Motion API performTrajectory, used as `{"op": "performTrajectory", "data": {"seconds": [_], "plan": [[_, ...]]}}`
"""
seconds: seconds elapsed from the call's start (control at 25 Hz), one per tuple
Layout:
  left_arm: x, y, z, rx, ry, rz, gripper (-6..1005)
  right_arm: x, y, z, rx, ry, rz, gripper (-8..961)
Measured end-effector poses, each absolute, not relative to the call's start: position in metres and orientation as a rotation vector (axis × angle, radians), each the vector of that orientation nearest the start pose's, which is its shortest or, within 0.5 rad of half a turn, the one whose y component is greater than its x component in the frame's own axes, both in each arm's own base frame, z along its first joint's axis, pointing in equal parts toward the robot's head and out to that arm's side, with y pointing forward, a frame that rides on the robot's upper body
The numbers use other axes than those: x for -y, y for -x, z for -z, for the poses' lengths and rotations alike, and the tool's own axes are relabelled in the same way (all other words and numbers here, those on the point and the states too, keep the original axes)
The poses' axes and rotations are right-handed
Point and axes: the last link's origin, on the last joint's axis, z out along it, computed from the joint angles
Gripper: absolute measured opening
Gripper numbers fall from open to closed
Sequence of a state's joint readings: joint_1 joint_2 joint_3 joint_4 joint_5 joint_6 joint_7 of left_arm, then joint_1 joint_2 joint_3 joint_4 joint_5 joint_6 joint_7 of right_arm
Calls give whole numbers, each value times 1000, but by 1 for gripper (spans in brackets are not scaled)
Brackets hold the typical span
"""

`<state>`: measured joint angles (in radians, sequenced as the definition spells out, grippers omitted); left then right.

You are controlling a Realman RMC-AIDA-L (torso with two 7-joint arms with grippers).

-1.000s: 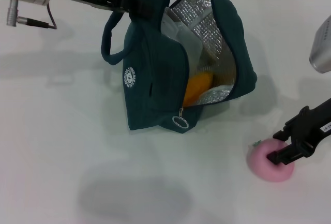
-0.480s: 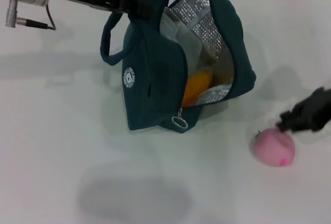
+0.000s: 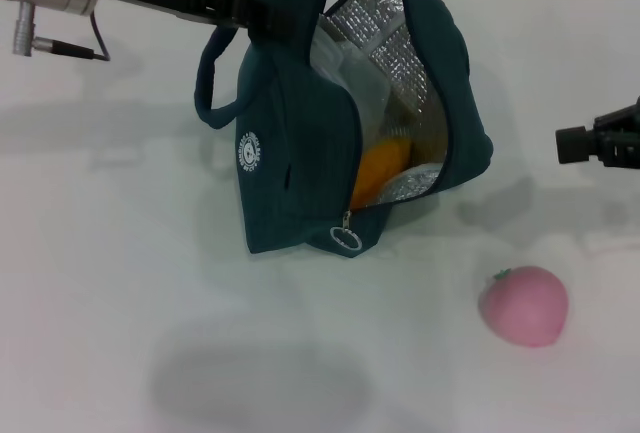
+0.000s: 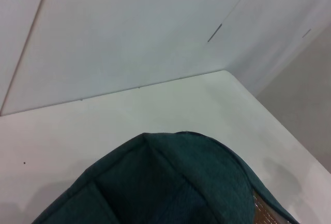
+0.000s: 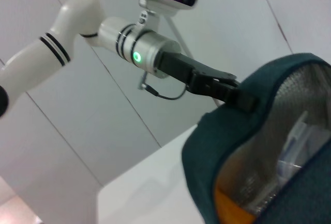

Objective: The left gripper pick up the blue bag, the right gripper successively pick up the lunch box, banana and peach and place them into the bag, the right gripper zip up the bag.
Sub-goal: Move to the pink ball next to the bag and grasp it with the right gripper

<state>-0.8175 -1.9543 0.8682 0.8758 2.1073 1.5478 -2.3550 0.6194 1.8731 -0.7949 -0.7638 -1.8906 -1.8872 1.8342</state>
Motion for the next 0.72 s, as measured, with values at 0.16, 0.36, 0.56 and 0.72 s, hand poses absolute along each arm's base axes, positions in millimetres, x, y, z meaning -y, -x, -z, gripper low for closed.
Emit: {"op": "performTrajectory", "data": {"seconds": [0.16, 0.36, 0.56, 0.72], "plan": [[-414, 157, -55, 1248, 2677, 433, 48, -345, -228, -74, -846, 2943, -613, 4], [-414, 156, -55, 1249, 2678, 433, 48, -345, -221, -71, -737, 2949, -612, 9], [-416, 153, -53, 1241, 2679, 437, 48, -349, -208, -65, -735, 2981, -445, 240], [-416, 153, -53, 1240, 2676, 439, 48, -355, -200, -48, -785, 3022, -179, 400]]}}
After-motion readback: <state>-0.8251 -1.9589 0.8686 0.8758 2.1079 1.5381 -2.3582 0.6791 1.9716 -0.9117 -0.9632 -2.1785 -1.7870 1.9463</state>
